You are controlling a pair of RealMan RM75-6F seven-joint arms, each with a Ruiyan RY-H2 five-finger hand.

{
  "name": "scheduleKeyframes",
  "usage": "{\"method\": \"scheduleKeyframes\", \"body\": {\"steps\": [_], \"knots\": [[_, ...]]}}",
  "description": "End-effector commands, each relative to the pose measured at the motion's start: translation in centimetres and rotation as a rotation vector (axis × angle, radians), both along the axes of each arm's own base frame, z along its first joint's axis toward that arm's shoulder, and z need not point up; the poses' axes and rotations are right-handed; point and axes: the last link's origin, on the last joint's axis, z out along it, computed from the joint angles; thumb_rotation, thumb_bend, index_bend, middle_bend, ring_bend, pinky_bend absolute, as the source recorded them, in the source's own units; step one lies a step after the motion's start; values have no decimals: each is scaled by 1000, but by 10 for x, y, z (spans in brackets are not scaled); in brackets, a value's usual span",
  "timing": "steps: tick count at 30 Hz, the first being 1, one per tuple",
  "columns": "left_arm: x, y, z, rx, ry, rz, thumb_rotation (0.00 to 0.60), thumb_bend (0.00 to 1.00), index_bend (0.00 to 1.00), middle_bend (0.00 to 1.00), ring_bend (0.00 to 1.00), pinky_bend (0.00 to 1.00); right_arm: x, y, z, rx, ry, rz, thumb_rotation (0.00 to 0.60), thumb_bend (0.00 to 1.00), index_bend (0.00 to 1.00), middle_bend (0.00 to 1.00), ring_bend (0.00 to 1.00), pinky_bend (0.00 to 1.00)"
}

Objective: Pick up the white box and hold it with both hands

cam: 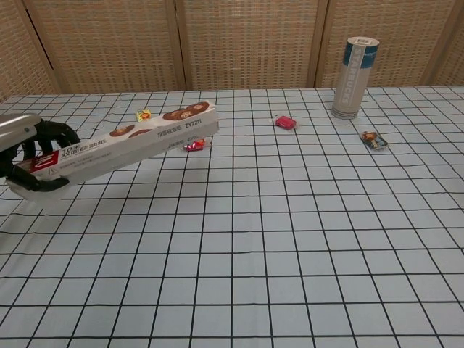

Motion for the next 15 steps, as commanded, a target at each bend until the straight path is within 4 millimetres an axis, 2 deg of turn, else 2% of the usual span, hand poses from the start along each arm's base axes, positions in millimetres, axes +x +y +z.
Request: {"method": "scheduleKeyframes", "body": {"steps": [1,7,9,15], "knots": [[27,5,6,-60,-4,-109,600,492,638,481,500,651,15,-12,-1,55,6,42,600,0,0,0,0,0],[81,18,-10,-119,34,-239,600,489,639,481,500,651,56,-38,-5,178,10,117,600,0,0,0,0,0],[93,21,-15,-125,37,-256,600,487,640,481,502,651,65,-44,-7,203,5,121,600,0,0,0,0,0],[146,36,-42,-145,60,-331,600,484,645,483,507,651,106,-67,-15,280,37,164,600,0,0,0,0,0]]}}
